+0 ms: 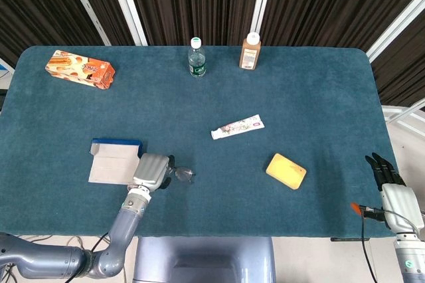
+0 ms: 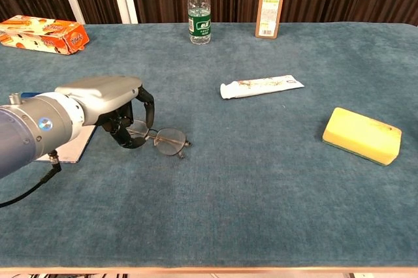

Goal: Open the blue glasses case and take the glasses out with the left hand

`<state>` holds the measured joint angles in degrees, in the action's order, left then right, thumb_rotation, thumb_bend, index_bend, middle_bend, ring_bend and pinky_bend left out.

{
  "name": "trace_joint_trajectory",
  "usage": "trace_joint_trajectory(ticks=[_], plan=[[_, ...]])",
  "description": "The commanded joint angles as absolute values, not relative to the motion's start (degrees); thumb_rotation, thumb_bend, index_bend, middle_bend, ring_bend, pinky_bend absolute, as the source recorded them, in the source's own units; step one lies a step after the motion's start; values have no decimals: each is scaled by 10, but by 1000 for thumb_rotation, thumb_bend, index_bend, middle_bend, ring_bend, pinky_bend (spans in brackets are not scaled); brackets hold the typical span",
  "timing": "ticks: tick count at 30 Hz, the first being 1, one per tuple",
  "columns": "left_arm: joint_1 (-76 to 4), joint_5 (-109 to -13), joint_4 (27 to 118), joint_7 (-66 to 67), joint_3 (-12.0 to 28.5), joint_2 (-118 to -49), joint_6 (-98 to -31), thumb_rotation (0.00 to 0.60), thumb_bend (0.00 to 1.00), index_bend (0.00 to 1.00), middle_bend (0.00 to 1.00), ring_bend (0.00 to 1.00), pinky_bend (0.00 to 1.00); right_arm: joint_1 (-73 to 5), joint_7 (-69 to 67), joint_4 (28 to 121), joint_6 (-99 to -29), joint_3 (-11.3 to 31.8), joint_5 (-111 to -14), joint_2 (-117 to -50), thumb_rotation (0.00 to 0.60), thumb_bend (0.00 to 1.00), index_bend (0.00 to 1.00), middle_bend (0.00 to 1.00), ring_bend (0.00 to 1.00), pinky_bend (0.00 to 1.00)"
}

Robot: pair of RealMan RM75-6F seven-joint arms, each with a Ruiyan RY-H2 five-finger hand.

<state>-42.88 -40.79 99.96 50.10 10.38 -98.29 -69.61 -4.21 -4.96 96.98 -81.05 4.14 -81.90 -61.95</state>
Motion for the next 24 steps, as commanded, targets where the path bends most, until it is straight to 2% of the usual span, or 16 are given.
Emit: trace_joint_trajectory(ticks=[1,6,9,10,12,14,18,22,24], plan=[[-428,-415,999,500,99,-979,-699,600,217,389,1000,965,1000,-42,-50,970,-811,41,-819,-619,600,237,0,0,0,187],[-414,-440,1020,476,88,-954,-708,600,213,381,1000,937,1000,-42,-50,970,-812,41,-820,-619,600,238,0,0,0,187],[-395,-477,1046,443,77,-927,-722,600,213,367,995,854,989,-41,-49,969,-812,41,-820,-619,600,237,0,0,0,187],[-387,-495,1055,430,71,-915,-728,600,213,349,971,804,952,-41,-49,969,-813,41,-820,-619,600,237,0,0,0,187],[-365,-546,1074,396,52,-883,-745,600,213,305,887,703,832,-41,-47,968,-813,41,-821,-620,600,238,0,0,0,187],[-344,-590,1089,369,32,-852,-764,600,213,274,758,583,677,-41,-46,967,-814,41,-822,-620,600,238,0,0,0,187],[-295,-669,1106,317,-14,-784,-811,600,212,252,547,412,502,-41,-42,965,-817,41,-824,-622,600,238,0,0,0,187],[-247,-749,1085,264,-62,-721,-858,600,198,126,276,152,250,-41,-34,963,-823,41,-829,-624,600,237,0,0,0,187],[-227,-779,1063,245,-79,-699,-881,600,168,73,156,64,143,-41,-32,960,-827,41,-835,-626,600,237,0,0,0,187]])
